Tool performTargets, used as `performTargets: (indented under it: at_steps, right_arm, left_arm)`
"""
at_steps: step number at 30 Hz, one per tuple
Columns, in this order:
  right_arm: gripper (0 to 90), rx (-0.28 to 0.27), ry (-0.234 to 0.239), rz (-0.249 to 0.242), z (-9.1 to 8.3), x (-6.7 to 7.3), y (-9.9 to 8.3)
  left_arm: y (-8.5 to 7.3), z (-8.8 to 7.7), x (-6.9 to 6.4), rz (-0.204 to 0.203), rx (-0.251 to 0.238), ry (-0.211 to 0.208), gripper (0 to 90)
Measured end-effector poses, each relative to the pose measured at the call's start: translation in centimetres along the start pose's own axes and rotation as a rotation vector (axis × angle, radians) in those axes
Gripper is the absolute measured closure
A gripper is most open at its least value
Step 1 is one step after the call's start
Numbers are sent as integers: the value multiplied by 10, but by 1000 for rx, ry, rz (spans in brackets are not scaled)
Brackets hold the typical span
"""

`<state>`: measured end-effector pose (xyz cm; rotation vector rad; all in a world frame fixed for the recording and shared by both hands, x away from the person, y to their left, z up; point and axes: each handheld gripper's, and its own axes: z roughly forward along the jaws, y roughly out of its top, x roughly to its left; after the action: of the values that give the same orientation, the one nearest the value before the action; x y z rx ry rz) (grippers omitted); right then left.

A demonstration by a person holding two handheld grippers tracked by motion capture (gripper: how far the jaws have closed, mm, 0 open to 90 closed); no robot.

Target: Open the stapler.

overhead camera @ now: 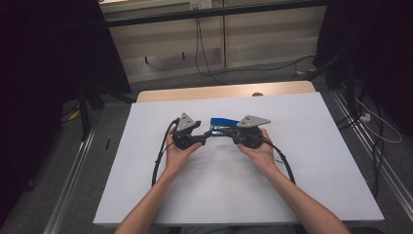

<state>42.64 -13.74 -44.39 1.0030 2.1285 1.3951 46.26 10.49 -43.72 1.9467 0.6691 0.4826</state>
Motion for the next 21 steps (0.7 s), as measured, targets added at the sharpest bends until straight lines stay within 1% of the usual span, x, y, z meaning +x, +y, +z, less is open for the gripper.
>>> performTargets:
  at_steps: [1, 2, 3, 6, 7, 9, 10, 11, 12, 13, 15, 16, 17, 18, 19, 20, 21]
  right_arm:
    - [900, 1, 0, -1, 1, 0, 0]
    - [900, 1, 0, -1, 1, 0, 0]
    - [900, 2, 1, -2, 2, 0, 0]
    - [900, 4, 3, 1, 3, -1, 2]
    - [900, 8, 0, 1, 4, -1, 3]
    - [900, 11, 2, 0, 6, -1, 5]
    - [900, 11, 2, 0, 6, -1, 5]
    - [900, 15, 4, -1, 7, -1, 5]
    - [900, 22, 6, -5, 9, -1, 5]
    - [900, 22, 6, -5, 9, -1, 5]
    - [900, 27, 4, -5, 11, -1, 6]
    - [900, 27, 5, -4, 12, -1, 6]
    - [900, 33, 7, -1, 13, -2, 6]
    - [900, 31, 5, 0, 14, -3, 7]
    - [900, 31, 5, 0, 14, -3, 7]
    - [900, 43, 2, 4, 16, -4, 7]
    - [900, 43, 2, 4, 16, -4, 7]
  left_arm:
    - [0, 0, 0, 1, 2, 4, 394]
    - [0, 0, 0, 1, 2, 4, 435]
    - [0, 0, 1, -10, -3, -8, 500]
    - [0, -1, 2, -22, -4, -19, 585]
    - [-1, 0, 2, -26, -4, -29, 610]
    - [-2, 1, 2, -22, -7, -34, 636]
    - [-2, 1, 2, -22, -7, -34, 652]
    - [-1, 1, 2, -13, -7, -29, 652]
    - [-1, 1, 2, -9, -9, -34, 724]
    - [-1, 1, 2, -12, -13, -38, 724]
    - [-1, 2, 1, -16, -13, -45, 769]
    - [-1, 2, 1, -13, -9, -43, 785]
    - [-1, 2, 1, -12, 3, -31, 826]
    - [-2, 2, 1, -18, 19, -14, 848]
    - [-2, 2, 1, -37, 18, -18, 848]
    - [-2, 3, 2, -42, 20, -18, 900]
    - [-2, 3, 2, -43, 19, -15, 900]
